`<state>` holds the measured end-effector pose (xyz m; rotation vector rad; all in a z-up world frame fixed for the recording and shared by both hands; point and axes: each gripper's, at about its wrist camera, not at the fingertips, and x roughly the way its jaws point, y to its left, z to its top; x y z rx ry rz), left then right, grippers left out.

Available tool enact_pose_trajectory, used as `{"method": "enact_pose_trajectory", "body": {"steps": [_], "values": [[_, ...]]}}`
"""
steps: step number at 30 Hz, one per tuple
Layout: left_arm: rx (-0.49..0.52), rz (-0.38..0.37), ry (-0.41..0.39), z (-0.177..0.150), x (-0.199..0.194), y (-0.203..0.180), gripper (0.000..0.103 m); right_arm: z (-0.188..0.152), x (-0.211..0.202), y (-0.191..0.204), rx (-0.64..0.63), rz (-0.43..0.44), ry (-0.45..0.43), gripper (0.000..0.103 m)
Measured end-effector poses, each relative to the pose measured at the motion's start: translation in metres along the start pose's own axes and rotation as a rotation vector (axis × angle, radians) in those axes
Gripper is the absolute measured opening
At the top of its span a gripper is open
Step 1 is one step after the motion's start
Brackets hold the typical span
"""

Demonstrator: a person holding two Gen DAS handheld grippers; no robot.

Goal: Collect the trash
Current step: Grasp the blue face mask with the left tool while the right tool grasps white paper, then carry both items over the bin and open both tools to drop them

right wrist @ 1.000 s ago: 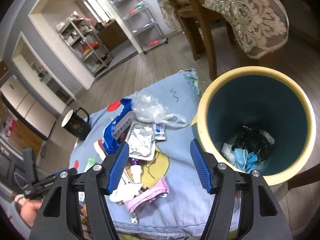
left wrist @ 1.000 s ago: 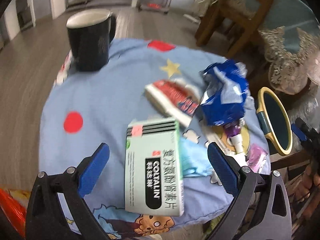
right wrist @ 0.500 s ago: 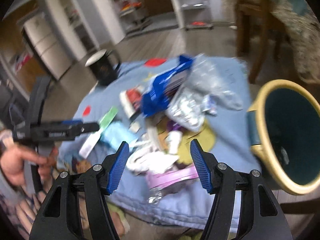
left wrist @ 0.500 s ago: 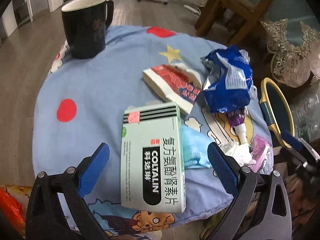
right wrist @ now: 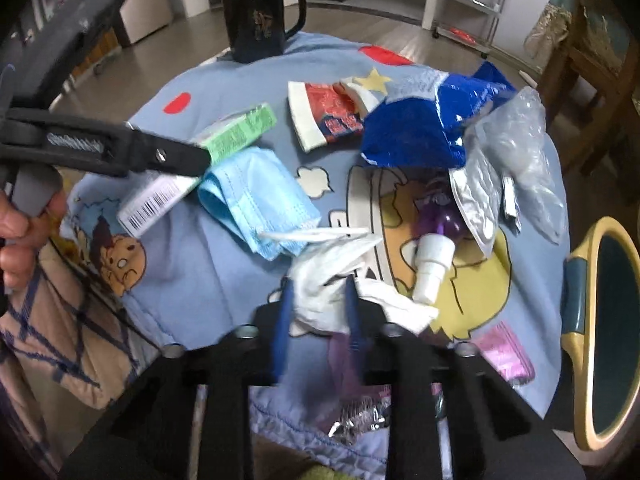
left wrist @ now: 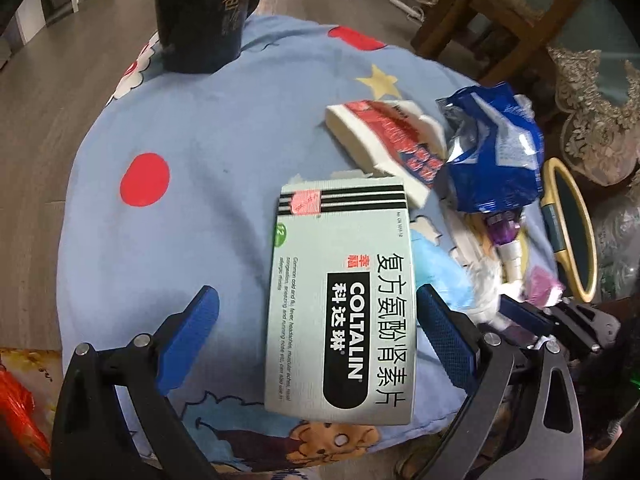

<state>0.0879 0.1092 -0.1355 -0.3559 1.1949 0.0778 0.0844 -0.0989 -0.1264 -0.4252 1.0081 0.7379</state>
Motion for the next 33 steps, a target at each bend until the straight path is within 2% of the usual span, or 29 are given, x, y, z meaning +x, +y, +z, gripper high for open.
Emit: {"method": "enact_pose_trajectory", "body": {"steps": [1, 2, 8, 11, 13, 17, 23, 26, 29, 31, 33], "values": [[0.0, 0.012, 0.004, 0.0, 0.001, 0.002, 0.095, 0.001, -0.003, 0.0, -0.002, -0.006, -0.013, 0.014], [-0.003, 0.026, 0.007, 0.001, 0.002, 0.003, 0.095, 0.002, -0.006, -0.002, 0.004, -0.005, -0.031, 0.007], [-0.015, 0.08, -0.02, 0.004, 0.0, 0.009, 0.094, 0.008, -0.036, -0.026, 0.13, 0.026, -0.152, 0.006], [0.007, 0.033, -0.083, 0.007, -0.014, 0.004, 0.094, 0.01, -0.051, -0.039, 0.198, 0.051, -0.205, 0.005], [0.067, 0.008, -0.132, 0.006, -0.025, -0.008, 0.094, 0.01, -0.062, -0.05, 0.248, 0.068, -0.239, 0.005], [0.214, -0.014, -0.178, 0.0, -0.034, -0.039, 0.094, 0.007, -0.078, -0.07, 0.343, 0.102, -0.297, 0.005], [0.499, -0.004, -0.183, -0.022, -0.03, -0.09, 0.093, 0.0, -0.1, -0.094, 0.444, 0.129, -0.353, 0.005], [0.607, 0.054, -0.135, -0.03, -0.015, -0.106, 0.087, -0.002, -0.106, -0.099, 0.463, 0.134, -0.366, 0.005], [0.636, 0.117, -0.073, -0.031, 0.005, -0.109, 0.077, -0.004, -0.11, -0.102, 0.47, 0.13, -0.374, 0.005], [0.608, 0.137, -0.032, -0.028, 0.014, -0.103, 0.06, -0.006, -0.113, -0.104, 0.473, 0.126, -0.379, 0.005], [0.564, 0.135, -0.004, -0.024, 0.018, -0.097, 0.038, -0.008, -0.116, -0.105, 0.476, 0.122, -0.384, 0.005]]}}
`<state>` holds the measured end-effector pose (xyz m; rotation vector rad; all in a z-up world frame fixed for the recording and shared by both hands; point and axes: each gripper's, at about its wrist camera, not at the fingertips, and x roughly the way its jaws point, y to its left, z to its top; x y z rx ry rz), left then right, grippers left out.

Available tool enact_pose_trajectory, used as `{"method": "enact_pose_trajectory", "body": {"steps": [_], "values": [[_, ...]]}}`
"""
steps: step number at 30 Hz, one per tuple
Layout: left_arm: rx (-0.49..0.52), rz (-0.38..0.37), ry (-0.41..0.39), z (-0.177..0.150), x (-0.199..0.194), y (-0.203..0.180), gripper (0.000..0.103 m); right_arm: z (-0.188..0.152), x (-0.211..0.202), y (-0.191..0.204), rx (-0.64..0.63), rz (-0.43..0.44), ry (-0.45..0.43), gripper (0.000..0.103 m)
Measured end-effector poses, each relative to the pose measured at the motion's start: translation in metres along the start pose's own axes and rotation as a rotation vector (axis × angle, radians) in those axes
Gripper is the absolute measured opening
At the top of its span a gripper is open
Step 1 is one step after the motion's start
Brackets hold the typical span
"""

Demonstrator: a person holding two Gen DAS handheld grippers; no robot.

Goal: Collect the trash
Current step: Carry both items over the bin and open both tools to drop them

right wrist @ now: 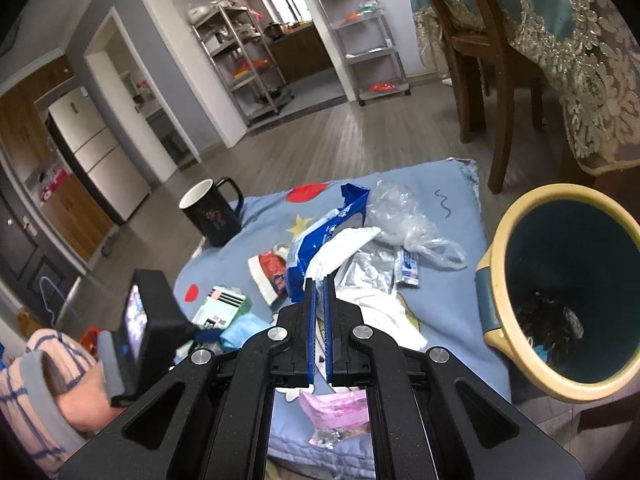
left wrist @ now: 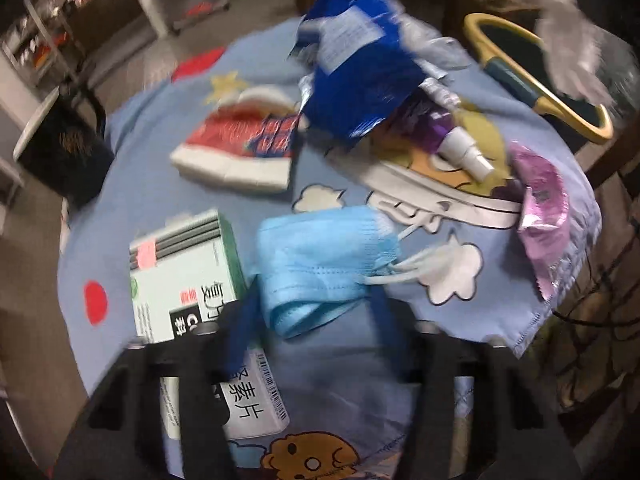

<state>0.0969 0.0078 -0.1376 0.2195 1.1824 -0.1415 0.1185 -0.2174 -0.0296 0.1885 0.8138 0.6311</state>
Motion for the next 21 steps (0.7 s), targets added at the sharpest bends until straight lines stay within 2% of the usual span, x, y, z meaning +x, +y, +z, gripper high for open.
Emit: {"method": "enact_pose_trajectory", "body": {"steps": [3, 5, 15, 18, 21], "values": [[-0.041, -0.033, -0.027, 0.003, -0.009, 0.007, 0.019, 0.001, -0.003, -0.004, 0.008, -0.002, -0.006, 0.005], [-0.075, -0.053, -0.059, 0.004, -0.019, 0.012, 0.015, 0.0, -0.008, -0.006, 0.012, -0.007, -0.014, 0.005], [-0.328, -0.197, -0.305, 0.015, -0.09, 0.048, 0.013, 0.005, -0.042, -0.026, 0.049, -0.047, -0.077, 0.005], [-0.356, -0.243, -0.372, 0.026, -0.11, 0.051, 0.013, 0.009, -0.056, -0.032, 0.053, -0.063, -0.101, 0.005], [-0.341, -0.277, -0.412, 0.041, -0.124, 0.041, 0.013, 0.011, -0.069, -0.037, 0.046, -0.087, -0.12, 0.005]]}}
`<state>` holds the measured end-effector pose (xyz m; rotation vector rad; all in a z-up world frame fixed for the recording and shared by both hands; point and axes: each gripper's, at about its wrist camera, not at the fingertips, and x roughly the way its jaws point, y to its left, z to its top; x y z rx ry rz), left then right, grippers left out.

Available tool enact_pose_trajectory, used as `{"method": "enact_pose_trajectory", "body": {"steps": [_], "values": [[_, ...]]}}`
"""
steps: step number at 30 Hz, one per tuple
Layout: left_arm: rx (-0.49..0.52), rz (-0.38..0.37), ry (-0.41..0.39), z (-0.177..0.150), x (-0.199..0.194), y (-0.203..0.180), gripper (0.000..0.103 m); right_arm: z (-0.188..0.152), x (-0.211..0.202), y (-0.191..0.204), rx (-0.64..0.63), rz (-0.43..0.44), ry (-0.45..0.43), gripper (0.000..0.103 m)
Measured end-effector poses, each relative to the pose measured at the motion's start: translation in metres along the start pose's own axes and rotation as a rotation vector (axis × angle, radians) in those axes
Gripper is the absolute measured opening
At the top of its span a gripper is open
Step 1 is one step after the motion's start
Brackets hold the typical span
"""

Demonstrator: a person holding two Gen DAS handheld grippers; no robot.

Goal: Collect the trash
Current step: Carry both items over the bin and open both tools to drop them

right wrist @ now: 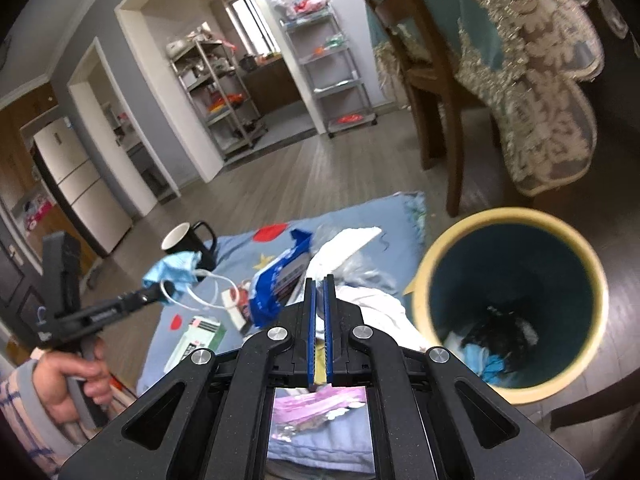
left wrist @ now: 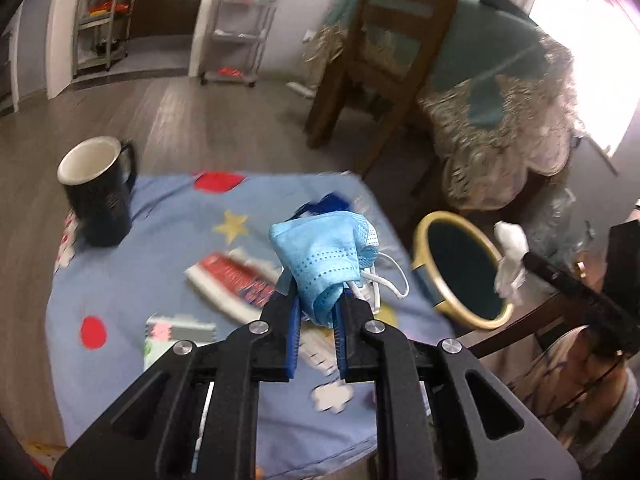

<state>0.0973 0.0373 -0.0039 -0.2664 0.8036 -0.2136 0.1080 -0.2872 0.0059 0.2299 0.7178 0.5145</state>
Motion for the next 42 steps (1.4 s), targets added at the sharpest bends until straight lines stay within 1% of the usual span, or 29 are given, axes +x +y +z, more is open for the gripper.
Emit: {"method": "enact_pose_trajectory", "body": {"steps": [4, 8, 11, 15, 19, 21, 22, 24, 25, 26, 27, 29, 30, 35, 39, 42], "values": [[0.049, -0.05, -0.01, 0.015, 0.007, -0.032, 0.013, 0.003, -0.012, -0.011, -0.001, -0.033, -0.018, 0.005], [0.1, -0.105, 0.001, 0.028, 0.027, -0.069, 0.013, 0.005, -0.021, -0.026, 0.015, -0.071, -0.032, 0.005], [0.13, -0.14, 0.018, 0.032, 0.045, -0.097, 0.013, 0.006, -0.03, -0.037, 0.042, -0.11, -0.061, 0.005], [0.164, -0.189, 0.076, 0.035, 0.081, -0.135, 0.013, 0.005, -0.048, -0.06, 0.109, -0.16, -0.121, 0.005], [0.206, -0.233, 0.139, 0.032, 0.121, -0.173, 0.014, 0.004, -0.059, -0.079, 0.175, -0.19, -0.162, 0.005], [0.234, -0.24, 0.158, 0.029, 0.138, -0.191, 0.015, 0.003, -0.063, -0.086, 0.199, -0.196, -0.176, 0.005], [0.246, -0.259, 0.175, 0.026, 0.15, -0.202, 0.016, 0.003, -0.065, -0.09, 0.212, -0.2, -0.183, 0.005], [0.262, -0.277, 0.197, 0.021, 0.167, -0.216, 0.02, 0.002, -0.067, -0.097, 0.235, -0.206, -0.192, 0.005], [0.269, -0.278, 0.205, 0.018, 0.172, -0.221, 0.025, 0.002, -0.067, -0.099, 0.243, -0.207, -0.193, 0.005], [0.279, -0.284, 0.219, 0.014, 0.181, -0.227, 0.034, 0.002, -0.067, -0.101, 0.251, -0.208, -0.195, 0.005], [0.285, -0.282, 0.224, 0.012, 0.186, -0.231, 0.045, 0.002, -0.067, -0.104, 0.259, -0.211, -0.197, 0.005], [0.285, -0.267, 0.224, 0.008, 0.192, -0.233, 0.057, 0.001, -0.067, -0.109, 0.269, -0.215, -0.194, 0.005], [0.278, -0.268, 0.223, 0.007, 0.194, -0.232, 0.06, 0.0, -0.067, -0.111, 0.273, -0.218, -0.192, 0.005], [0.266, -0.247, 0.195, 0.012, 0.185, -0.22, 0.074, -0.002, -0.06, -0.121, 0.301, -0.22, -0.173, 0.005], [0.238, -0.238, 0.15, 0.022, 0.168, -0.202, 0.08, -0.002, -0.048, -0.122, 0.301, -0.222, -0.146, 0.005], [0.223, -0.224, 0.117, 0.027, 0.152, -0.188, 0.083, -0.002, -0.037, -0.125, 0.301, -0.23, -0.118, 0.005]]}}
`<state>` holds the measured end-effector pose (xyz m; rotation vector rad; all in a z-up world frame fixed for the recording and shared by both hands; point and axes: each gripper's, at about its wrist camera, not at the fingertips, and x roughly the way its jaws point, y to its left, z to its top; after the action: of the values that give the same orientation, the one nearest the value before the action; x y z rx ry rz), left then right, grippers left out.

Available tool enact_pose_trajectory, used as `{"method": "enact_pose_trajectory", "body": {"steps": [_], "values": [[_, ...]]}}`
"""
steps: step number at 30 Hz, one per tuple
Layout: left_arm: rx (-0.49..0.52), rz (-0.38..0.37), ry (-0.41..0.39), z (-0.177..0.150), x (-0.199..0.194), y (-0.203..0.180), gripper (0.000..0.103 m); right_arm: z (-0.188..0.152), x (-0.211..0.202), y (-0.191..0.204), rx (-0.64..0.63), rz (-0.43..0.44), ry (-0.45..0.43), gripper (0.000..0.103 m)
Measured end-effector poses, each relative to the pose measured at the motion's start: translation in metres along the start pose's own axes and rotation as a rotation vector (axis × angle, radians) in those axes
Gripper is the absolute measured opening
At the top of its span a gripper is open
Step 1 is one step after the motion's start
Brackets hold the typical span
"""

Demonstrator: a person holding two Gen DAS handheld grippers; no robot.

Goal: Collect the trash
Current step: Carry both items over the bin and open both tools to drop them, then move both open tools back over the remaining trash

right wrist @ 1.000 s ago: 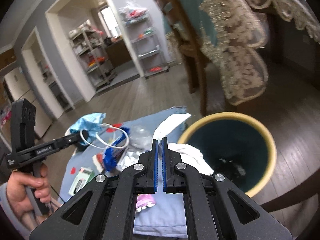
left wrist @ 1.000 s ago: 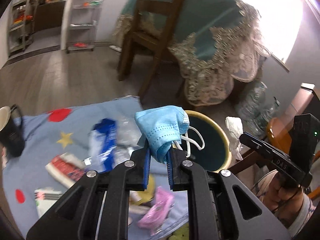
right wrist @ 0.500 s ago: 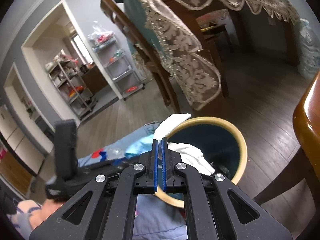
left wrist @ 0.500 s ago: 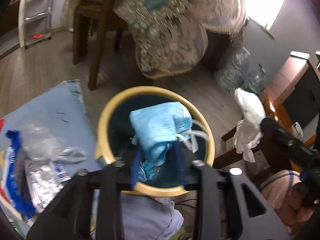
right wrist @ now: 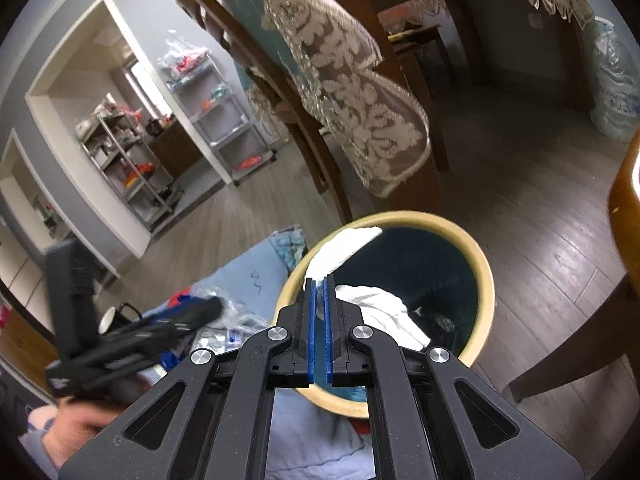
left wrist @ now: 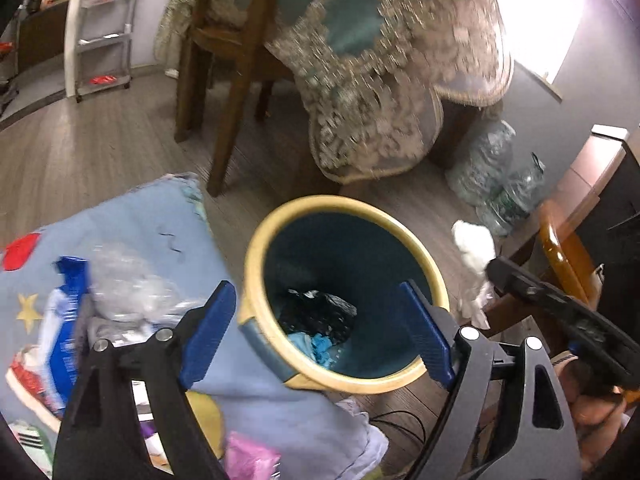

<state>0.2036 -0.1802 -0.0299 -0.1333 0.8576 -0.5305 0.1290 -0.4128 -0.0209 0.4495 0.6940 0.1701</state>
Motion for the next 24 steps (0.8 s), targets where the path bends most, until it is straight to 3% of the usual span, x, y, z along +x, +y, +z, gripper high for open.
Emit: {"method": "enact_pose_trajectory", "body": {"steps": [4, 5, 9, 12, 24], "values": [[-0.026, 0.018, -0.042, -0.002, -0.03, 0.016, 0.085, -0.002, 0.023, -0.001, 0.001, -0.032, 0.059, 0.005], [-0.032, 0.029, -0.058, -0.004, -0.04, 0.022, 0.086, -0.003, 0.027, -0.001, -0.003, -0.05, 0.067, 0.009], [-0.045, 0.071, -0.098, -0.009, -0.069, 0.04, 0.089, -0.007, 0.034, 0.0, -0.004, -0.078, 0.084, 0.044], [-0.058, 0.116, -0.119, -0.017, -0.09, 0.056, 0.09, -0.007, 0.03, 0.005, -0.017, -0.069, 0.066, 0.056], [-0.199, 0.276, -0.162, -0.056, -0.146, 0.133, 0.091, -0.018, 0.031, 0.031, -0.046, 0.0, 0.098, 0.067]]}}
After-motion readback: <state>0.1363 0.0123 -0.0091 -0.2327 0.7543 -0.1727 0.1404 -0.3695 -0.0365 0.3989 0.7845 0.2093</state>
